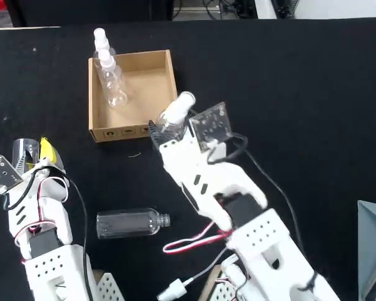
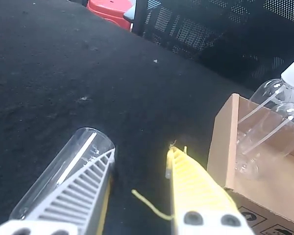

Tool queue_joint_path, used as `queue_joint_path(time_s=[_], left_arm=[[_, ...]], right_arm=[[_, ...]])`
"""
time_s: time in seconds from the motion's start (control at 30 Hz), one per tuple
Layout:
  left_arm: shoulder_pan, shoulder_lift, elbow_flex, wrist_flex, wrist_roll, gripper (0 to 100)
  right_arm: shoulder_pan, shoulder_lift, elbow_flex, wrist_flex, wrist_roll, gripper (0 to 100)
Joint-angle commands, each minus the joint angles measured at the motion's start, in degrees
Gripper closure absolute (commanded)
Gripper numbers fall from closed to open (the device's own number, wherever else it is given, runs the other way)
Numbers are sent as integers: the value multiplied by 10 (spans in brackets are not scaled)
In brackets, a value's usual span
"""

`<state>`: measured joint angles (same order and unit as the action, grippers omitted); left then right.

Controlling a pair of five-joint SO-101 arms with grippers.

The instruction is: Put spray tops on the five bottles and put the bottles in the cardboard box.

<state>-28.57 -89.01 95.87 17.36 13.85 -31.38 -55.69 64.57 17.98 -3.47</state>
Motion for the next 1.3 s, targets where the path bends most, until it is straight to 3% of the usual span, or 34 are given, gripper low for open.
queue_joint_path(time_s=[0.0, 0.27, 0.8, 1.27], left_arm=[[1, -10, 0, -13, 3, 844], [1, -10, 0, -14, -1, 844], [1, -10, 0, -14, -1, 844], [2, -10, 0, -14, -1, 844]], right_arm=[[-22, 44, -65, -34, 4, 877], [-55, 157, -159, -36, 4, 877], [-55, 353, -347, -40, 1, 874], [-71, 465, -358, -205, 5, 876]])
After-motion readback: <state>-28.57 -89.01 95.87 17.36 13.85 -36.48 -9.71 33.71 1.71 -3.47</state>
